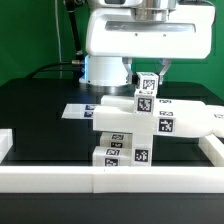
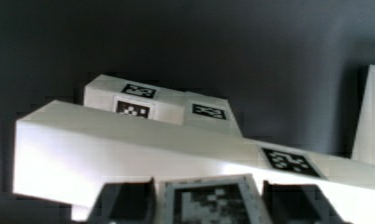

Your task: Assemble chair

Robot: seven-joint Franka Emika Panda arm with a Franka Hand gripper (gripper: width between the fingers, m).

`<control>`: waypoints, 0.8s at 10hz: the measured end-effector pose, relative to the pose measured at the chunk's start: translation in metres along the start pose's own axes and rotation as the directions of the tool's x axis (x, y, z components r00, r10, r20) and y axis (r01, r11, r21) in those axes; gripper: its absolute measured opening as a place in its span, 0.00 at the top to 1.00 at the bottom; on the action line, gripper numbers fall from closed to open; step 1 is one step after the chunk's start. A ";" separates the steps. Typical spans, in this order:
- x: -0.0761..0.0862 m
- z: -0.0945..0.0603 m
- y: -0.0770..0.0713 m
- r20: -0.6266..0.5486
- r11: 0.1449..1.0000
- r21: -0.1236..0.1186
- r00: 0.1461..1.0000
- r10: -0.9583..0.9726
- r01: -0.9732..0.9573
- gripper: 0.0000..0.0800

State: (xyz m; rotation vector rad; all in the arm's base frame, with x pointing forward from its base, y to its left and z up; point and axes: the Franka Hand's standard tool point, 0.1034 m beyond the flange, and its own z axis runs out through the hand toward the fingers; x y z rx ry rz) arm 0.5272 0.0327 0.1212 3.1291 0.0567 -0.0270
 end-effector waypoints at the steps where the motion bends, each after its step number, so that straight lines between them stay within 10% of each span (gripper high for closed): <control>1: -0.001 0.001 -0.002 0.002 1.000 0.000 1.000 -0.003 0.003 0.64; 8: 0.004 0.004 0.000 -0.028 1.000 -0.010 1.000 -0.009 0.009 0.64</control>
Offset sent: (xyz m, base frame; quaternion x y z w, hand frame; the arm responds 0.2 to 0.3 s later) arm 0.0034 0.0038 -0.0047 0.0158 0.0075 -0.0125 0.9998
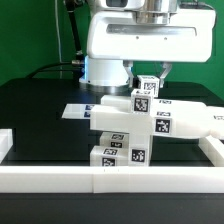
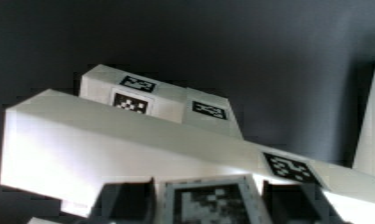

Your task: Assemble chair

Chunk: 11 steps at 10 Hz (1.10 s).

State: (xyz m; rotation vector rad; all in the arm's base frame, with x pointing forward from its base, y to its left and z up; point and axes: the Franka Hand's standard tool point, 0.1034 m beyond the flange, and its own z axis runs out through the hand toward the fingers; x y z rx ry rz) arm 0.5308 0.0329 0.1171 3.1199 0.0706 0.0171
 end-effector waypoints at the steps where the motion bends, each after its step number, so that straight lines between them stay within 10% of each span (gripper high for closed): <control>1: 0.001 0.000 0.000 -0.008 1.000 -0.002 1.000 0.000 0.000 0.64; 11: 0.001 0.000 0.000 -0.009 0.999 -0.001 0.999 0.046 -0.046 0.64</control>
Offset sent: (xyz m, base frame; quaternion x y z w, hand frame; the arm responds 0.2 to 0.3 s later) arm 0.0000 0.0000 0.0000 0.0000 0.0000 0.0000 1.0000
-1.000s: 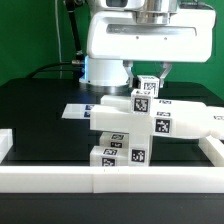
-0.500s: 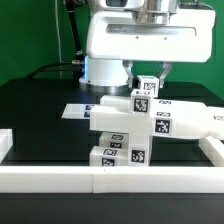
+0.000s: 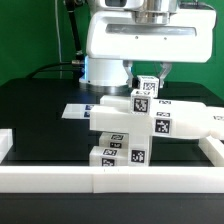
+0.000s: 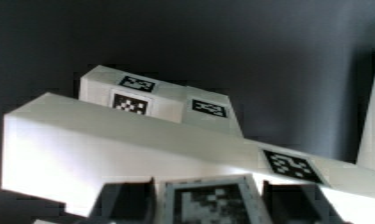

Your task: Assemble chair

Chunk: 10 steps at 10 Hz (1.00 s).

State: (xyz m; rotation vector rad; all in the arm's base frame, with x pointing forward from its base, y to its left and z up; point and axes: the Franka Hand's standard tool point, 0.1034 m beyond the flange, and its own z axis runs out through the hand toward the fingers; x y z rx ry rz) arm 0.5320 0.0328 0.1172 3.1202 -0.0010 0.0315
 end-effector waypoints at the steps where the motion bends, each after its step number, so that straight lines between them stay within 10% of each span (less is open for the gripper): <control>1: 0.000 0.000 0.000 0.000 0.998 0.000 0.998 0.067 -0.067 0.64; 10: 0.001 0.001 -0.003 0.014 0.734 0.036 0.735 0.678 -0.678 0.64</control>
Offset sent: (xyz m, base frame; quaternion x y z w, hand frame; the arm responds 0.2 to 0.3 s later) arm 0.0000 0.0000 0.0000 0.0000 0.0000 0.1938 0.9810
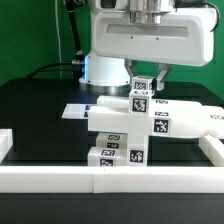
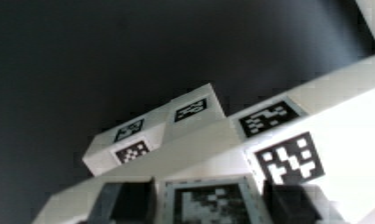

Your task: Assemble chair

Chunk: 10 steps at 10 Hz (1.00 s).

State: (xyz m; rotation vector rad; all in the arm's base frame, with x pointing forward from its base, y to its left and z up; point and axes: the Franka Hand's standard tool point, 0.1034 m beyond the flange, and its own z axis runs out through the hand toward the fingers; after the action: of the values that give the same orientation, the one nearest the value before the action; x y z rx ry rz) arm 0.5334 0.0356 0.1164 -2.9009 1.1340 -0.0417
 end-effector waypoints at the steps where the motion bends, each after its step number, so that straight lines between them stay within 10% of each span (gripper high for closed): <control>1: 0.000 0.000 -0.001 0.007 0.996 0.012 0.996 0.087 -0.087 0.64; 4: -0.001 0.000 -0.002 0.017 0.985 0.021 0.985 0.172 -0.172 0.55; 5: -0.001 0.000 -0.002 0.017 0.986 0.022 0.986 0.167 -0.167 0.32; 7: -0.001 0.000 -0.002 0.014 0.996 0.020 0.996 0.082 -0.083 0.21; 10: -0.002 0.000 -0.002 0.005 0.978 0.018 0.978 -0.208 0.208 0.19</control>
Offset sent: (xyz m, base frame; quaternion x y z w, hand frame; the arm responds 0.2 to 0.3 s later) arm 0.0000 0.0000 0.0000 0.0000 0.0000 0.0650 0.9979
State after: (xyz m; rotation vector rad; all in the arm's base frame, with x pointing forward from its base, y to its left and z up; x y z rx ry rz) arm 0.5337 0.0385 0.1166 -2.9884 0.8199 -0.0452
